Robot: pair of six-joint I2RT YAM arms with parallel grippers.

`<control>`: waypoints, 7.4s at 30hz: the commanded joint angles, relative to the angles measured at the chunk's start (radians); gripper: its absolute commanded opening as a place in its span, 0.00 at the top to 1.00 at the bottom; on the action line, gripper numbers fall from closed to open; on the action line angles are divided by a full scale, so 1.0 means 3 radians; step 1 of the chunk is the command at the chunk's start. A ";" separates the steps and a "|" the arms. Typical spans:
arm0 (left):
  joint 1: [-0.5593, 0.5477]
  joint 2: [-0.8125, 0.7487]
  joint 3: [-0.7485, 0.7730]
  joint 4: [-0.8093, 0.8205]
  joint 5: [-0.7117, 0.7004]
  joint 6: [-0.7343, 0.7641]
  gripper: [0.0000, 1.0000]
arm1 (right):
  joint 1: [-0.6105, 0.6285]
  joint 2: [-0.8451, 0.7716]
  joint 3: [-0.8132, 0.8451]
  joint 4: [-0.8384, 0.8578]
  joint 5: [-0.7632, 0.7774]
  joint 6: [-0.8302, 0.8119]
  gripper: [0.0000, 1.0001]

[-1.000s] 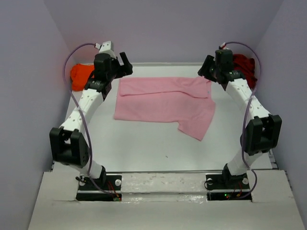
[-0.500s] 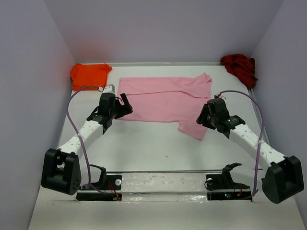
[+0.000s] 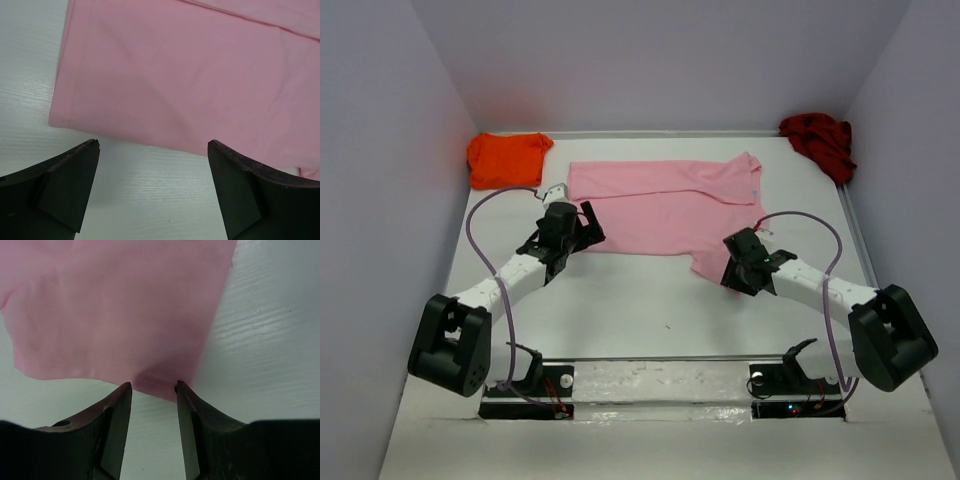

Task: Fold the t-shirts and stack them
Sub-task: Fold the tshirt

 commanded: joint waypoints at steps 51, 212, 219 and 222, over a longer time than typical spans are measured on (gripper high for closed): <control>0.0024 0.0101 0.0212 0.0267 -0.0063 0.0183 0.01 | 0.0182 0.0137 0.0125 -0.0222 0.0389 0.0496 0.57; 0.0279 0.0648 0.0892 -0.0413 -0.0728 0.0157 1.00 | -0.0232 0.0116 0.1203 -0.0371 0.1591 0.0005 1.00; 0.0346 0.0725 0.1152 -0.0459 -0.0666 0.0229 1.00 | -0.0298 0.0627 0.1494 -0.0274 0.1632 0.0000 1.00; 0.0351 0.0827 0.1377 -0.0525 -0.0687 0.0295 1.00 | -0.0298 0.0801 0.1632 -0.0243 0.1632 -0.0062 1.00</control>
